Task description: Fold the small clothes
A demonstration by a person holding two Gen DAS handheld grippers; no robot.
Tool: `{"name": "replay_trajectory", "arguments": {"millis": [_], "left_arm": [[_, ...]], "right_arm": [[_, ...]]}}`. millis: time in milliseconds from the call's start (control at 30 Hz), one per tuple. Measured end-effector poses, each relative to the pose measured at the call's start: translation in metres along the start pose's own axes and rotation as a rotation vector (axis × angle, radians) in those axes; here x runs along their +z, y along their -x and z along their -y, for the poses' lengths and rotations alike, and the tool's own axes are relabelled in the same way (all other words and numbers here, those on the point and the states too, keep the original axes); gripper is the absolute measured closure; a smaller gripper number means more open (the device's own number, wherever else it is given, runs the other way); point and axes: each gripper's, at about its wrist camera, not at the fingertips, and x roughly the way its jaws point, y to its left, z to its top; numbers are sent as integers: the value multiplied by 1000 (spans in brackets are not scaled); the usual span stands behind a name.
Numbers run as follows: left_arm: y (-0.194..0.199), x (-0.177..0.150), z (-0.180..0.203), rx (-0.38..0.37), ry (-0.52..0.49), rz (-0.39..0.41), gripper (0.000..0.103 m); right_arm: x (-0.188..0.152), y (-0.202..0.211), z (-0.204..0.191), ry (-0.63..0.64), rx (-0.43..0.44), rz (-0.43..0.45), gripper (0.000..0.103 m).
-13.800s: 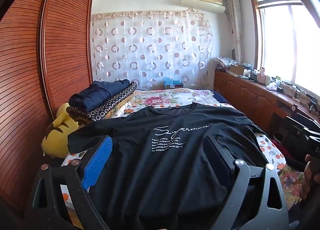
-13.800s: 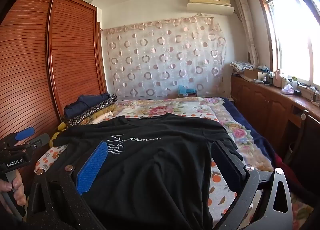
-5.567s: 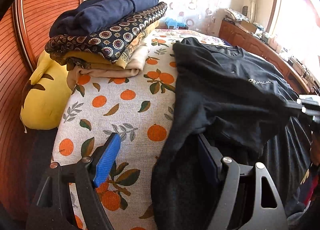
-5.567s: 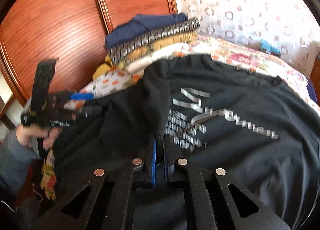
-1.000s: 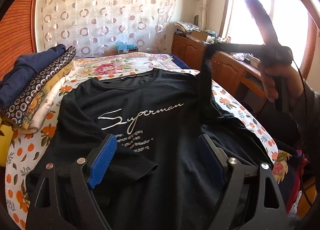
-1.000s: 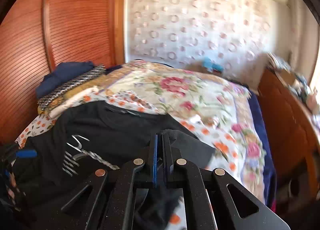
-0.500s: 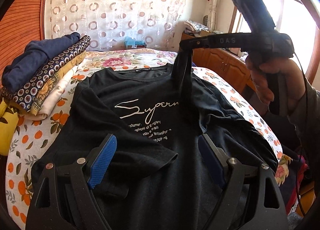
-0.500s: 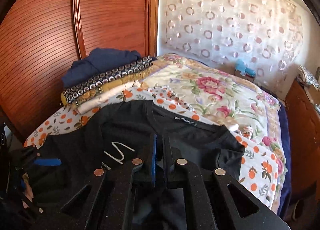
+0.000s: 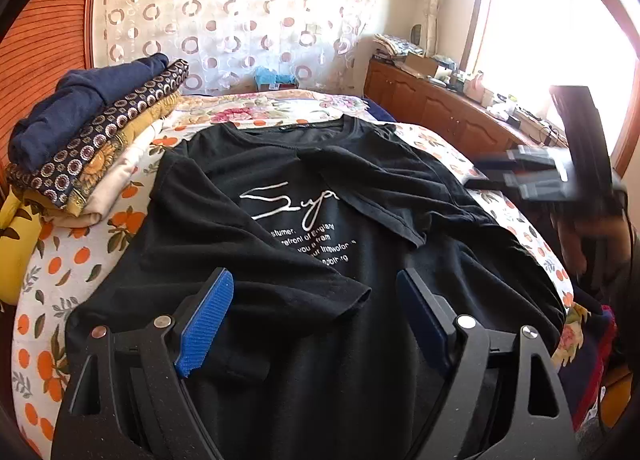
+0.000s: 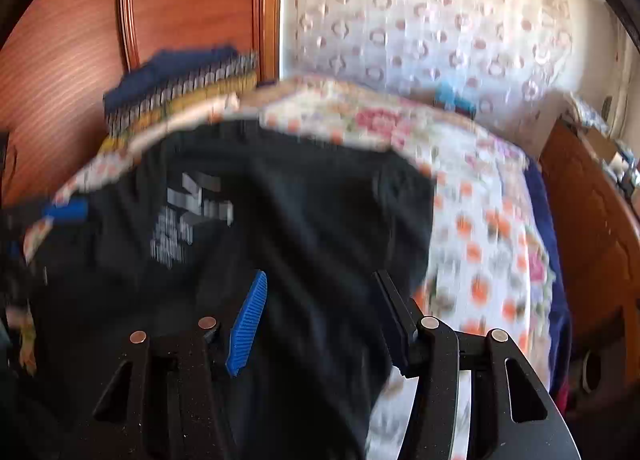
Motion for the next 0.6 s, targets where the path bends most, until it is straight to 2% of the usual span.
{"name": "replay_trajectory", "arguments": {"millis": [133,233,467,600], "left_arm": [[-6,3,10,-28,-13,1,19],[-13,9,21,-48,-32,-5,19],[-45,26,51,-138,-73,-67,37],[-70,31,70,-142,-126,-118,49]], "right_arm": [[-37,2,3,-34,-22,-36,47],[-45,6,20,-91,-37,-26,47],[-66,10,26,-175,-43,11,47],[-68,5,25,-199,-86,10,47]]}}
